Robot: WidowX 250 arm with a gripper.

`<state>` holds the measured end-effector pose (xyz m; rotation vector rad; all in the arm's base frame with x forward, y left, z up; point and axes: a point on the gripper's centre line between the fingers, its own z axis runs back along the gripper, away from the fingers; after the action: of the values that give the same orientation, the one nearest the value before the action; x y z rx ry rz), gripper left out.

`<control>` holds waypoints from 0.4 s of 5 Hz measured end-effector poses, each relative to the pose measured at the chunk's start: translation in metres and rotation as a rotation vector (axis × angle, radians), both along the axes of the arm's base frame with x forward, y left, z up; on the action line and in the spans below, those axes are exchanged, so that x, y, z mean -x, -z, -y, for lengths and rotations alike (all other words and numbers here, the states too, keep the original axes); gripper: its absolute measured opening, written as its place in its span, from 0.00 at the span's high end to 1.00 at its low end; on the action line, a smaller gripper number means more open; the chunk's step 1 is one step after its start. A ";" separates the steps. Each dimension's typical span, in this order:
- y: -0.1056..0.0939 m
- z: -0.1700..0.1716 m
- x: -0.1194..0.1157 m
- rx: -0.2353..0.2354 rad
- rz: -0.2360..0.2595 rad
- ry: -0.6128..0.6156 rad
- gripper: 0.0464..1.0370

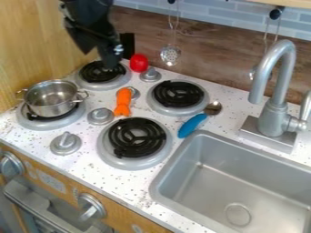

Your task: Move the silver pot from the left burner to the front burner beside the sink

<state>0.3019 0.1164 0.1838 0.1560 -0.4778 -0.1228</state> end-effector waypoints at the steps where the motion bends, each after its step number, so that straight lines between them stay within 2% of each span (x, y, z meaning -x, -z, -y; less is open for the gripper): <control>1: 0.018 -0.041 0.012 -0.019 -0.083 0.040 0.05; 2: 0.023 -0.075 0.019 -0.064 -0.131 0.038 0.05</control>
<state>0.2832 0.1910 0.1613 0.2009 -0.3468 -0.1841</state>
